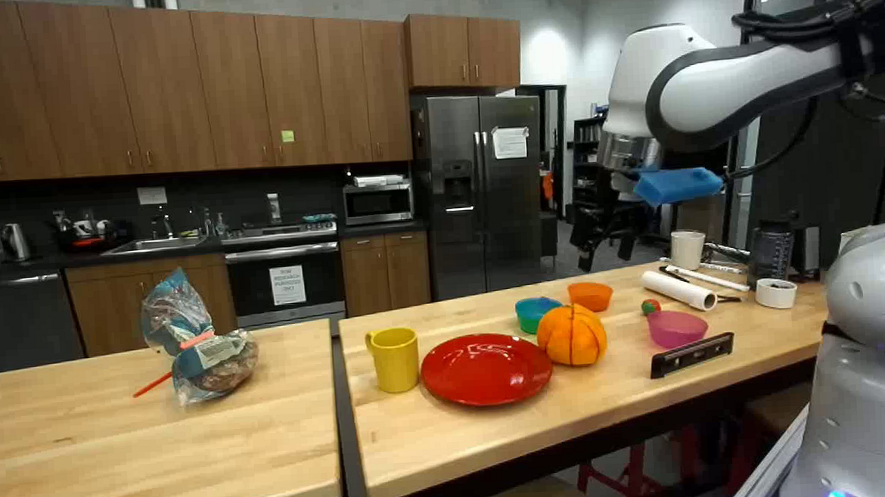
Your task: Pour the objects in the orange bowl into the green bowl.
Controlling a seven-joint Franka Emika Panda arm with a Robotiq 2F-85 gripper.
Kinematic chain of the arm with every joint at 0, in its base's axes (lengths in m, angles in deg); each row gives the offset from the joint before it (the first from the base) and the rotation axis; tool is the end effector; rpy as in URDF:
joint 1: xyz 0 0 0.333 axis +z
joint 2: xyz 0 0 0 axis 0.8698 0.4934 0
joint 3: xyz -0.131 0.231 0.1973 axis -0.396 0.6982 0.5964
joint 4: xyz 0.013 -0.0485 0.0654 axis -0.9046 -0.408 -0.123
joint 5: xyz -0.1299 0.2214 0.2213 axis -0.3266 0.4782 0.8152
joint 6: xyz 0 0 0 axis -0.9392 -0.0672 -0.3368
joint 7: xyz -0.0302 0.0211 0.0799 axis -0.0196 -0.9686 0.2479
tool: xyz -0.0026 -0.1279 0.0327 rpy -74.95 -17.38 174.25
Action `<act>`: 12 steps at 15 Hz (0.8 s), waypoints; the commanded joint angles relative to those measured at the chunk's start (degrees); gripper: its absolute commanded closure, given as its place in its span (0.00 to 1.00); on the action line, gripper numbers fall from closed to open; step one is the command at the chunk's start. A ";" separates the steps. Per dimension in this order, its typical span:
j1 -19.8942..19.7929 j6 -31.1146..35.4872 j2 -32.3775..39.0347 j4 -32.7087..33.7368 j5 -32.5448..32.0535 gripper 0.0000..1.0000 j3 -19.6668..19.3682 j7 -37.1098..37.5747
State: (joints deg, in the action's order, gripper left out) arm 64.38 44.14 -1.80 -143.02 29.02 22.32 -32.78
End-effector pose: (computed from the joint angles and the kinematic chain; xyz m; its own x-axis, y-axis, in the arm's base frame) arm 0.2204 0.0792 0.4626 0.9614 -0.1363 0.2391 -0.1454 -0.9892 0.0208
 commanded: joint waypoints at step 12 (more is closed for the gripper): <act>-2.01 1.84 4.21 0.46 -1.16 0.00 -1.51 -0.95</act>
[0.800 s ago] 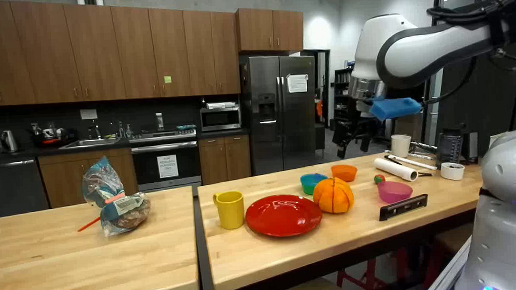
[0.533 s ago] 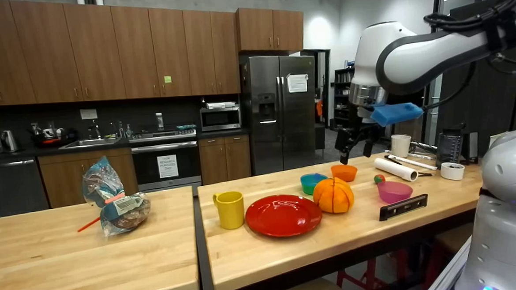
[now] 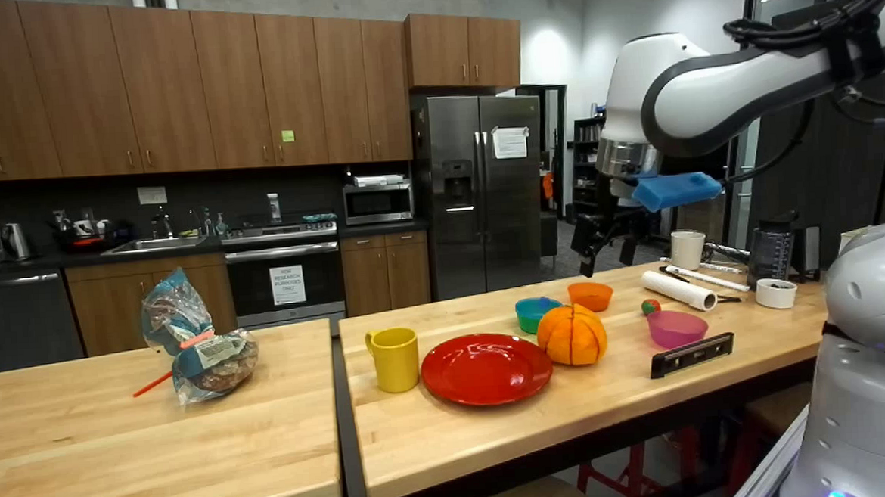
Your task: Pour the objects in the orange bowl into the green bowl.
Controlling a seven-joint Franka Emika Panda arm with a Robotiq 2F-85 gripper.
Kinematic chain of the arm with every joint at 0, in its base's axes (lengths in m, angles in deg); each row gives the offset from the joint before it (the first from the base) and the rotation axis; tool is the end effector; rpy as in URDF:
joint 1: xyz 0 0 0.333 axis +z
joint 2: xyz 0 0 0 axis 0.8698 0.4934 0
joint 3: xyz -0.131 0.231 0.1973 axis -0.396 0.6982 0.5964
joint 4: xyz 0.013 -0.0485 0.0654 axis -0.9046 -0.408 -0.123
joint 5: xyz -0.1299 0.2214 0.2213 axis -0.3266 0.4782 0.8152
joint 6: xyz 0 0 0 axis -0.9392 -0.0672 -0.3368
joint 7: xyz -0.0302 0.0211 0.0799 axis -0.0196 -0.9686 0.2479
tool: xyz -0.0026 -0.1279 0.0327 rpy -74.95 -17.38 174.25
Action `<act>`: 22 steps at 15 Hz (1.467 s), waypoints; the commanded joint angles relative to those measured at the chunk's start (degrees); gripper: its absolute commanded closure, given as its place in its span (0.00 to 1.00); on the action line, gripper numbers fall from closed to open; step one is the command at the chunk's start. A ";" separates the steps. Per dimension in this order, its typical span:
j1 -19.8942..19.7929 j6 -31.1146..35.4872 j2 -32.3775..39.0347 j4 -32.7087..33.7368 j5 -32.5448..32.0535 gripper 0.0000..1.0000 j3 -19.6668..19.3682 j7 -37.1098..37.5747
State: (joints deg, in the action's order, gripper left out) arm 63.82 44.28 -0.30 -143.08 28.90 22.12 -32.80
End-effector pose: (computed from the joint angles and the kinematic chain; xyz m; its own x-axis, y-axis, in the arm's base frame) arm 0.2249 0.0762 0.4567 0.9655 -0.1465 0.2154 -0.1555 -0.9875 0.0252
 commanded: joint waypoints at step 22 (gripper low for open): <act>-19.73 17.23 35.36 16.72 -13.55 0.00 -13.95 2.66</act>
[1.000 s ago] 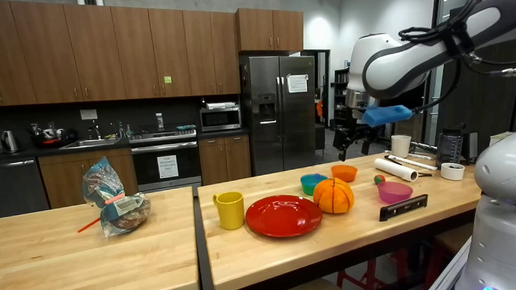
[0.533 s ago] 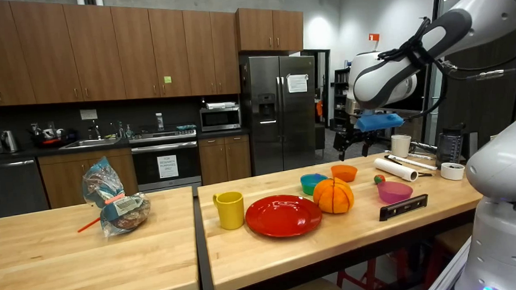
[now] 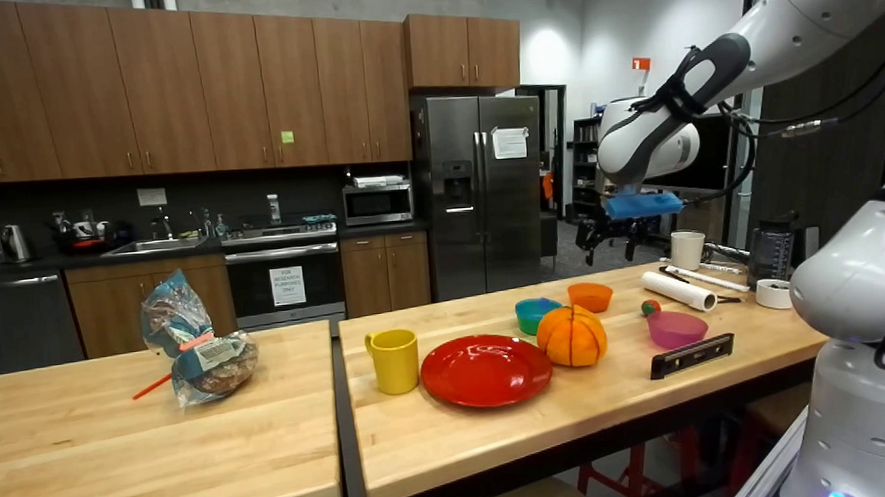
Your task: Pour the objects in the orange bowl into the green bowl.
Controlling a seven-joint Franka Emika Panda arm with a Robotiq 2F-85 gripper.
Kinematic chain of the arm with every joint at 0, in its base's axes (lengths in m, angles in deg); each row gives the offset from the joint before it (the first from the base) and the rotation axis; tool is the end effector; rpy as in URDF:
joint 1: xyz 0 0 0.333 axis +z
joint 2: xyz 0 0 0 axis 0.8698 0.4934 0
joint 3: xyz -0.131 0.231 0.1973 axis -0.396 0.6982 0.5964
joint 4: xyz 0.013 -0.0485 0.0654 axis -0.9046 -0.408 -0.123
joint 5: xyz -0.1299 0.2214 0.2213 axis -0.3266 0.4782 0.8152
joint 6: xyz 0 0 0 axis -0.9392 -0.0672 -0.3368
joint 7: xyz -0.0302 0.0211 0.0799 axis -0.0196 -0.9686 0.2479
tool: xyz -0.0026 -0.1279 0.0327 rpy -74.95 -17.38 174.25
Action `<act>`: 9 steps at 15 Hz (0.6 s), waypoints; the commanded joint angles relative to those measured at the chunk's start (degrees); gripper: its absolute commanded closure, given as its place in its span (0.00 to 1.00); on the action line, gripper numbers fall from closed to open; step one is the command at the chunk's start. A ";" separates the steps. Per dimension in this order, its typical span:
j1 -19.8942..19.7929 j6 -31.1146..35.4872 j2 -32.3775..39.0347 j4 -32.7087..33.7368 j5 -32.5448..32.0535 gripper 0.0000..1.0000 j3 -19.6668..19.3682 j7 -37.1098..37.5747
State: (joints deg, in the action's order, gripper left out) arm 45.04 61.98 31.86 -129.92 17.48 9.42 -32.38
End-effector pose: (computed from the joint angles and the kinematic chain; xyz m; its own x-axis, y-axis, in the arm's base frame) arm 0.3657 -0.0991 0.4272 0.8481 -0.4917 0.1975 -0.5051 -0.8628 0.0211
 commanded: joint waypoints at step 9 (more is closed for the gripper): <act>0.24 -0.15 3.94 4.08 -1.21 0.00 -3.40 1.32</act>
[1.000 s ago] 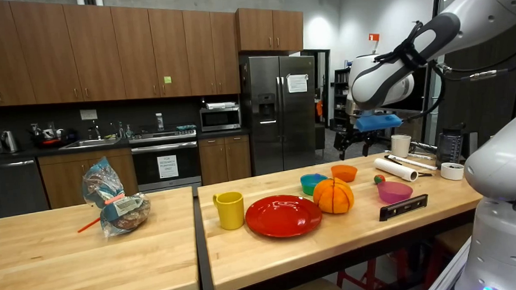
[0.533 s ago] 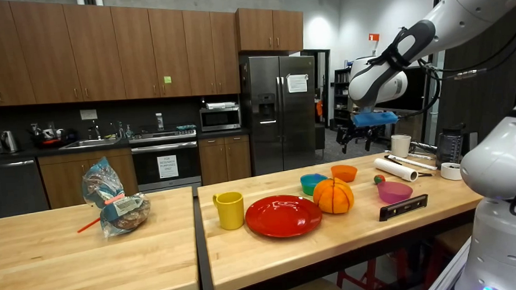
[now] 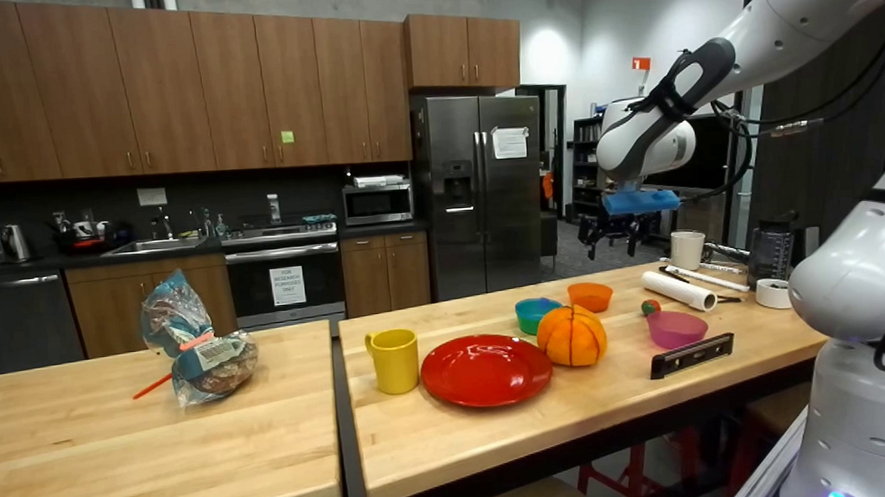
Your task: Pour the objects in the orange bowl into the green bowl.
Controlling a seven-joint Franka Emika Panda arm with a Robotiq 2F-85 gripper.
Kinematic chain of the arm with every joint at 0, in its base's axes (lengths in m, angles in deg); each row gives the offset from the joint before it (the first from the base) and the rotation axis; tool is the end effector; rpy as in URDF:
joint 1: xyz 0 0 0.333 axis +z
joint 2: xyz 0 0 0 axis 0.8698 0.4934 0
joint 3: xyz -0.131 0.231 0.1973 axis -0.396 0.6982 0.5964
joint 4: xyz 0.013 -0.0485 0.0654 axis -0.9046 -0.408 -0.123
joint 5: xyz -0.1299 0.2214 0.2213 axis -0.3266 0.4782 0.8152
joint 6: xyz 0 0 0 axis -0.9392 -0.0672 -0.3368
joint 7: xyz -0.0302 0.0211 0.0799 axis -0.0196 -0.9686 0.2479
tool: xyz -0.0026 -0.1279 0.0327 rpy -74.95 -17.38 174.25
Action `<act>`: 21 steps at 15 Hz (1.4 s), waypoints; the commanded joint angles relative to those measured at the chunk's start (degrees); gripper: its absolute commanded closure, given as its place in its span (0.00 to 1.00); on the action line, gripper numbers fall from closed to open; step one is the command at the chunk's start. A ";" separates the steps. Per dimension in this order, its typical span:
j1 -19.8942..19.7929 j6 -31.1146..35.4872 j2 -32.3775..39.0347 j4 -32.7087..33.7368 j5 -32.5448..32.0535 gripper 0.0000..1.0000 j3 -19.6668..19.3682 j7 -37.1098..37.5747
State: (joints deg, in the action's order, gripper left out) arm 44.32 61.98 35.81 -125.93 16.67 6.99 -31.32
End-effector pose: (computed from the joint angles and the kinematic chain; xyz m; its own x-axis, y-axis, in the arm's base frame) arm 0.3819 -0.1271 0.4297 0.8150 -0.5446 0.1979 -0.5581 -0.8297 0.0152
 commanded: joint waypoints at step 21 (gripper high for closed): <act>0.97 -1.04 23.40 18.85 1.13 0.00 -8.52 -0.62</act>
State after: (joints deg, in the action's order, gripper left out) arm 44.60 61.96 53.36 -112.74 16.98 0.60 -31.52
